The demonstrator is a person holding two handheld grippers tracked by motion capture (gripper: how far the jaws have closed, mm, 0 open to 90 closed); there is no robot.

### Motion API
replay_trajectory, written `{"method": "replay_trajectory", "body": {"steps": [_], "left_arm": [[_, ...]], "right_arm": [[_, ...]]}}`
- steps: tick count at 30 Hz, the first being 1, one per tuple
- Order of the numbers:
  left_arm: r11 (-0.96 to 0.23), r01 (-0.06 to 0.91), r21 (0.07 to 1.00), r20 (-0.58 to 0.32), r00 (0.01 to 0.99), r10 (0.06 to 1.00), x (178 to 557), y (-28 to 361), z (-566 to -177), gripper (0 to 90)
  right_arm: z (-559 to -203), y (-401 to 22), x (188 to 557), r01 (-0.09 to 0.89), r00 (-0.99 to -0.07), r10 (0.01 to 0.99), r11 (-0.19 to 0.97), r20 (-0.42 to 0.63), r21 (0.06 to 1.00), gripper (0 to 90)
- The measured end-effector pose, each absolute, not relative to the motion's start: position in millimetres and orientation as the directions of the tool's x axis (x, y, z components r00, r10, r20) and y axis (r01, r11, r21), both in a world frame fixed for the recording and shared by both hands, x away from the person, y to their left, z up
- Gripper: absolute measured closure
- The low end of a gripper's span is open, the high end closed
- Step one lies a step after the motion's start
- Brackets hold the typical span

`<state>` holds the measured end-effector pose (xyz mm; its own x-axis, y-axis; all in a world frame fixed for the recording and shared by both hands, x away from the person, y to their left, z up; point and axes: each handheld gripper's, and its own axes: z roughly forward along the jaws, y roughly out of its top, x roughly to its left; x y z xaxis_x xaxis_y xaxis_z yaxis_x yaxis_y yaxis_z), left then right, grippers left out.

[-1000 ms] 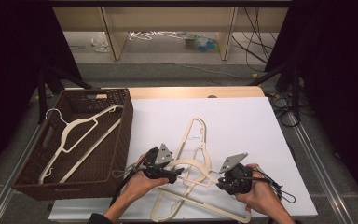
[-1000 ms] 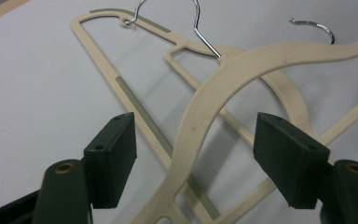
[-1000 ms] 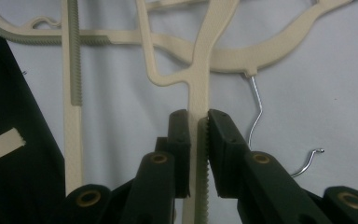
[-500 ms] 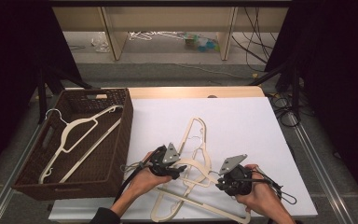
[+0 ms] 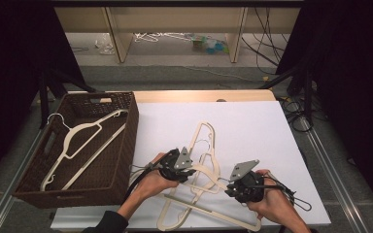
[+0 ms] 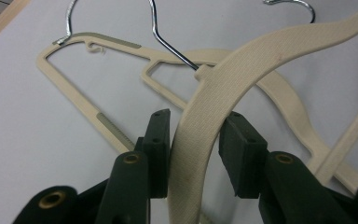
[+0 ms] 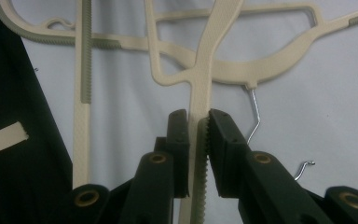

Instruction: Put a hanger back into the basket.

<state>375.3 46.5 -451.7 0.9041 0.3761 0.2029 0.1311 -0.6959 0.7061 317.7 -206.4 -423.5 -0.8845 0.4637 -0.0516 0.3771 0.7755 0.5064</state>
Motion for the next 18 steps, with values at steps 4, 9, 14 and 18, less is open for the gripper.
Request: {"method": "replay_trajectory", "body": {"steps": [4, 9, 14, 18], "left_arm": [[-0.712, 0.090, 0.696, 0.228, 0.913, 0.338, 373, 50, -442, 66.7], [-0.709, 0.060, 0.702, 0.233, 0.922, 0.309, 367, 44, -436, 69.1], [-0.705, 0.045, 0.708, 0.231, 0.928, 0.292, 361, 36, -432, 72.2], [-0.677, 0.085, 0.731, 0.181, 0.932, 0.313, 360, 34, -428, 74.1]], "right_arm": [[-422, -208, 318, 0.345, -0.899, 0.434, 0.782, -0.057, 0.519, 79.2], [-418, -215, 320, 0.324, -0.908, 0.415, 0.792, -0.065, 0.518, 73.3], [-414, -224, 320, 0.343, -0.892, 0.444, 0.782, -0.080, 0.520, 60.1], [-402, -227, 318, 0.355, -0.867, 0.486, 0.759, -0.113, 0.546, 49.7]]}}
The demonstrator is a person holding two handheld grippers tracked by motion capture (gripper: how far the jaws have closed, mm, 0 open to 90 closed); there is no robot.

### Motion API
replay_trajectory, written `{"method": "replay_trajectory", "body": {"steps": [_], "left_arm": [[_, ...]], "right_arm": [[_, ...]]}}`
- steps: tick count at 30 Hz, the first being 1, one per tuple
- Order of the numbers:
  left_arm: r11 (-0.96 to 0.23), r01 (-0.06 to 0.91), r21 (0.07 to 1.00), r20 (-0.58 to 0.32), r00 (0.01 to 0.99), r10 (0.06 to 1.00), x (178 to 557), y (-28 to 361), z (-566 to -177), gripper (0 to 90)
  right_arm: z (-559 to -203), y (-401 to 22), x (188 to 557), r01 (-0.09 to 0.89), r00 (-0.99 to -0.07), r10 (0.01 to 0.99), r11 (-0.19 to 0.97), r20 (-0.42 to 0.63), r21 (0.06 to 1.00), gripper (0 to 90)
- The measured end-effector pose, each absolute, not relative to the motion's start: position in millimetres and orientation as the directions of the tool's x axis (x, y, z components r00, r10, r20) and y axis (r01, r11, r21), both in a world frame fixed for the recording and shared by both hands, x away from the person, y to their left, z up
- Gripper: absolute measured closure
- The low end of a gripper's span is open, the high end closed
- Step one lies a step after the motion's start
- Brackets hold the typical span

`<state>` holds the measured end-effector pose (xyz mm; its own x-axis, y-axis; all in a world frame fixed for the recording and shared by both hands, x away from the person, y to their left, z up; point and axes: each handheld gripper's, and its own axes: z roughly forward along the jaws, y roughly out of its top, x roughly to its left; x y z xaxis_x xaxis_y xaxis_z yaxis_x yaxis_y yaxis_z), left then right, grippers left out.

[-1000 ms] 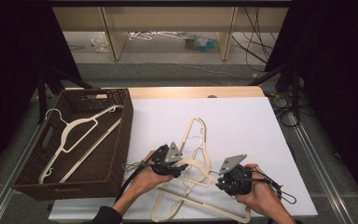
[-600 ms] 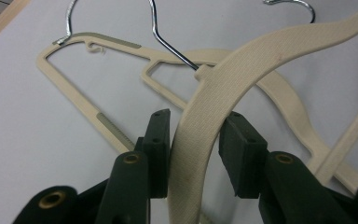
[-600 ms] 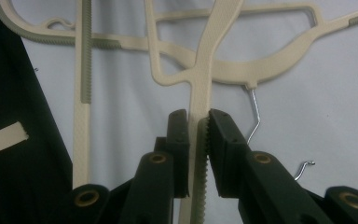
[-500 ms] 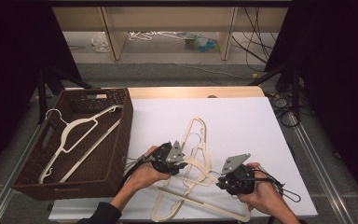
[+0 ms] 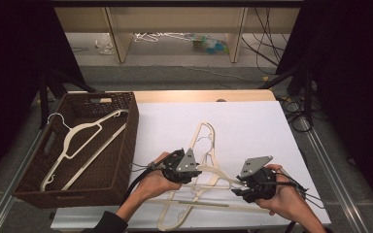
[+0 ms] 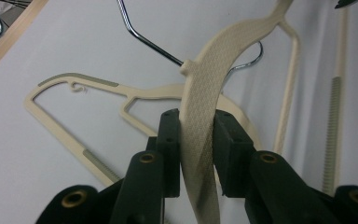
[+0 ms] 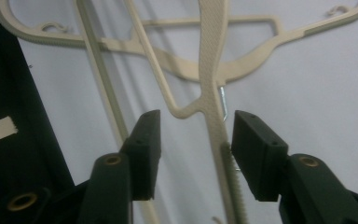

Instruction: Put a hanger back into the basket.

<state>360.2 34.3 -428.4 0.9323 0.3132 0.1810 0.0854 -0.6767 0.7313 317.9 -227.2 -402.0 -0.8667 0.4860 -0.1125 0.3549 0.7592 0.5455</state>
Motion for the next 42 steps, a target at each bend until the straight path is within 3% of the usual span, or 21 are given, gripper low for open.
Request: {"method": "replay_trajectory", "body": {"steps": [6, 8, 9, 15, 28, 36, 42], "left_arm": [[-0.643, 0.161, 0.748, 0.103, 0.930, 0.353, 358, 37, -418, 75.6], [-0.589, 0.256, 0.767, -0.001, 0.918, 0.397, 353, 39, -415, 77.0], [-0.581, 0.226, 0.782, 0.010, 0.927, 0.375, 356, 40, -413, 77.6], [-0.491, 0.296, 0.819, -0.118, 0.925, 0.360, 349, 42, -402, 85.6], [-0.418, 0.345, 0.840, -0.125, 0.874, 0.470, 353, 65, -380, 85.8], [-0.309, 0.342, 0.887, -0.138, 0.837, 0.529, 352, 96, -339, 85.7], [-0.195, 0.323, 0.926, -0.168, 0.816, 0.554, 353, 128, -296, 85.7]], "right_arm": [[-385, -233, 316, 0.355, -0.836, 0.534, 0.696, -0.121, 0.624, 42.2], [-382, -235, 316, 0.358, -0.825, 0.552, 0.675, -0.120, 0.646, 41.5], [-381, -236, 316, 0.354, -0.817, 0.563, 0.664, -0.129, 0.659, 41.4], [-374, -241, 315, 0.358, -0.814, 0.572, 0.633, -0.102, 0.686, 40.6], [-371, -244, 311, 0.347, -0.814, 0.573, 0.617, -0.101, 0.707, 39.6], [-393, -241, 312, 0.360, -0.792, 0.609, 0.527, -0.047, 0.770, 32.9], [-414, -237, 314, 0.400, -0.777, 0.629, 0.521, -0.022, 0.754, 26.8]]}}
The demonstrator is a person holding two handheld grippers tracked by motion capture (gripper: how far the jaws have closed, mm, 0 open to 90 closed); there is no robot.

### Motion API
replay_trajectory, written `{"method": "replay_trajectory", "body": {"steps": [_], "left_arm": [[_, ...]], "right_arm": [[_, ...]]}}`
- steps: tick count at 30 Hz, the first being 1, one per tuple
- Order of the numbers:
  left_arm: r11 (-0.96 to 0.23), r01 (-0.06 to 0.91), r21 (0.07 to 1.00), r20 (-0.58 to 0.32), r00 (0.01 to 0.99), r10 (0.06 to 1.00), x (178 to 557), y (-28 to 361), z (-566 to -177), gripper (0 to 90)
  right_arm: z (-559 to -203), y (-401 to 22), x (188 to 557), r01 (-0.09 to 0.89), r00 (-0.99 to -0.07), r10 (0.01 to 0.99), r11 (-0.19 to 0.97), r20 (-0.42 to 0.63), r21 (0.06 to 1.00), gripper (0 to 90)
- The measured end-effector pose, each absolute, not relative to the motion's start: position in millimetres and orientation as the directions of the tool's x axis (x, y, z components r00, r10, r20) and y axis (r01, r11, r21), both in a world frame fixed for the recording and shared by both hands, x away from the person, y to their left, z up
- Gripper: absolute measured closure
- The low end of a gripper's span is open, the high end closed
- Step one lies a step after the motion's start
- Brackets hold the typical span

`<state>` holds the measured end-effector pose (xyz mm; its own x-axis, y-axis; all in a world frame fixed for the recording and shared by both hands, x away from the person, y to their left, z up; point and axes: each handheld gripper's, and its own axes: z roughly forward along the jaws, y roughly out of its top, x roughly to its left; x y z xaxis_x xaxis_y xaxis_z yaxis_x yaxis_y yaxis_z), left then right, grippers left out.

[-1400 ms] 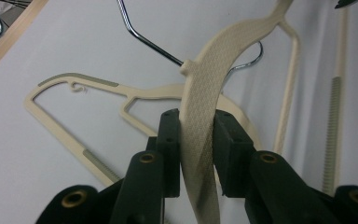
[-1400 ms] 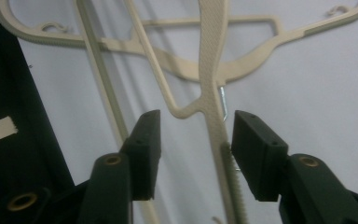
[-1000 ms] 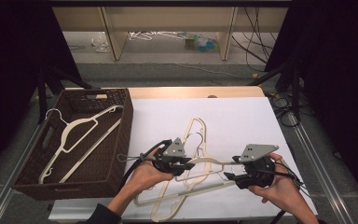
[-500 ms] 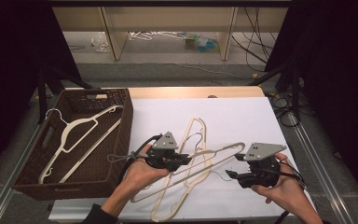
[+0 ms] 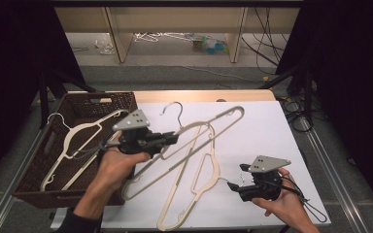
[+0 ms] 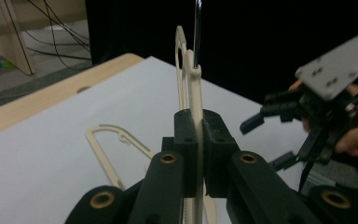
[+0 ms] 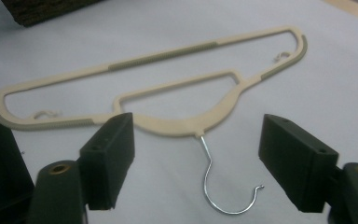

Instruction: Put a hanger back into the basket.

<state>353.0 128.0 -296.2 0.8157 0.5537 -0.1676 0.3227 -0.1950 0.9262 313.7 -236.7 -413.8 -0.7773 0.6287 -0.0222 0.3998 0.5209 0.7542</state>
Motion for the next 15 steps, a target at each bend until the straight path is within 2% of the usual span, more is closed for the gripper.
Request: {"method": "replay_trajectory", "body": {"steps": [5, 7, 13, 15], "left_arm": [[-0.165, 0.294, 0.941, -0.135, 0.778, 0.614, 357, 163, -270, 85.7], [-0.192, 0.267, 0.944, -0.084, 0.761, 0.643, 359, 179, -264, 85.7], [-0.228, 0.249, 0.941, 0.003, 0.670, 0.743, 365, 233, -265, 85.7], [-0.242, 0.237, 0.941, 0.031, 0.653, 0.757, 364, 246, -268, 85.7]], "right_arm": [[-419, -234, 313, 0.405, -0.789, 0.615, 0.538, -0.015, 0.740, 26.9], [-420, -234, 313, 0.406, -0.793, 0.609, 0.540, -0.010, 0.737, 26.9], [-424, -234, 314, 0.411, -0.792, 0.610, 0.547, -0.011, 0.729, 26.6], [-424, -234, 314, 0.414, -0.793, 0.609, 0.553, -0.012, 0.723, 23.4]]}}
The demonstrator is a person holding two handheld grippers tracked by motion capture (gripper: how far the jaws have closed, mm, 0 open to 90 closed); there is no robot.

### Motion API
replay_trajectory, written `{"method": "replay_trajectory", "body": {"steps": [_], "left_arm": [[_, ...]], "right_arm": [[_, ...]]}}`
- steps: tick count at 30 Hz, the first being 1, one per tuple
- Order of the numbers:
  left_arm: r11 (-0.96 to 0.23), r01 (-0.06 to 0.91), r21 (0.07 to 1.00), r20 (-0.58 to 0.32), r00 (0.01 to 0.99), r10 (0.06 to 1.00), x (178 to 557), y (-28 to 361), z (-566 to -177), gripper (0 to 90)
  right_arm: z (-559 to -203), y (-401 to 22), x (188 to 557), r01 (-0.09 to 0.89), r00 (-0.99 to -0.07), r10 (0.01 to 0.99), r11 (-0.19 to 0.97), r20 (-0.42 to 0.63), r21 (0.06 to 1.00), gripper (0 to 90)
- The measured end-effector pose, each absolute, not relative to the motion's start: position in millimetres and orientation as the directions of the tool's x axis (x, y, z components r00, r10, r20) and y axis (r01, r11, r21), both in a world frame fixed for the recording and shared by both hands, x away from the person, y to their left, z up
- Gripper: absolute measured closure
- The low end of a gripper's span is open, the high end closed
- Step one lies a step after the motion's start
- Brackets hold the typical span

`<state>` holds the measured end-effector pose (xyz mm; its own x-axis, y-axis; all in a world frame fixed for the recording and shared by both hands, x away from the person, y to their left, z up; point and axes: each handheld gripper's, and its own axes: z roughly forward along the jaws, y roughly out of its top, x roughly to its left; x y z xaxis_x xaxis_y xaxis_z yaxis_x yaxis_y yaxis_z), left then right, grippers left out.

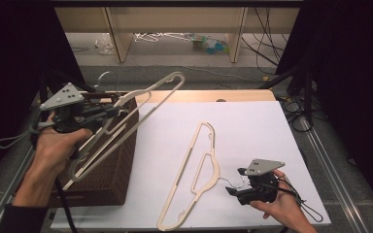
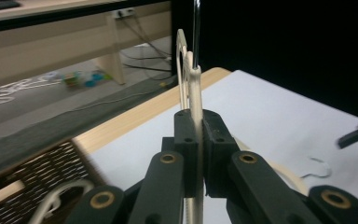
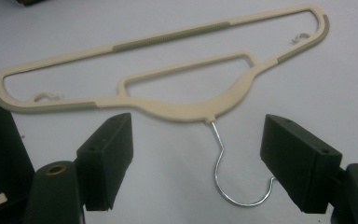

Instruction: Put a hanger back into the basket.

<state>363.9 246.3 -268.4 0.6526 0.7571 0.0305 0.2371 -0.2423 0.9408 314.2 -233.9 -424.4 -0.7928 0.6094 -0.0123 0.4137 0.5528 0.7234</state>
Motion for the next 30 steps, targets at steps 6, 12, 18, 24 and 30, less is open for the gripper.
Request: {"method": "replay_trajectory", "body": {"steps": [6, 12, 18, 24, 30], "left_arm": [[-0.257, 0.244, 0.935, 0.060, 0.606, 0.793, 362, 277, -279, 85.7], [-0.252, 0.267, 0.930, 0.061, 0.564, 0.823, 369, 304, -293, 85.7], [-0.253, 0.275, 0.928, 0.064, 0.551, 0.832, 374, 326, -309, 85.7], [-0.219, 0.314, 0.924, 0.032, 0.508, 0.861, 378, 344, -329, 85.7], [-0.204, 0.338, 0.919, 0.008, 0.501, 0.866, 376, 355, -344, 85.7]], "right_arm": [[-428, -232, 314, 0.427, -0.787, 0.617, 0.554, -0.007, 0.714, 23.5], [-430, -231, 314, 0.422, -0.785, 0.620, 0.547, -0.011, 0.723, 23.6], [-433, -230, 315, 0.423, -0.790, 0.612, 0.558, -0.011, 0.714, 23.8], [-433, -229, 315, 0.431, -0.790, 0.613, 0.557, -0.001, 0.710, 23.8], [-433, -230, 315, 0.431, -0.797, 0.603, 0.571, -0.001, 0.699, 23.9]]}}
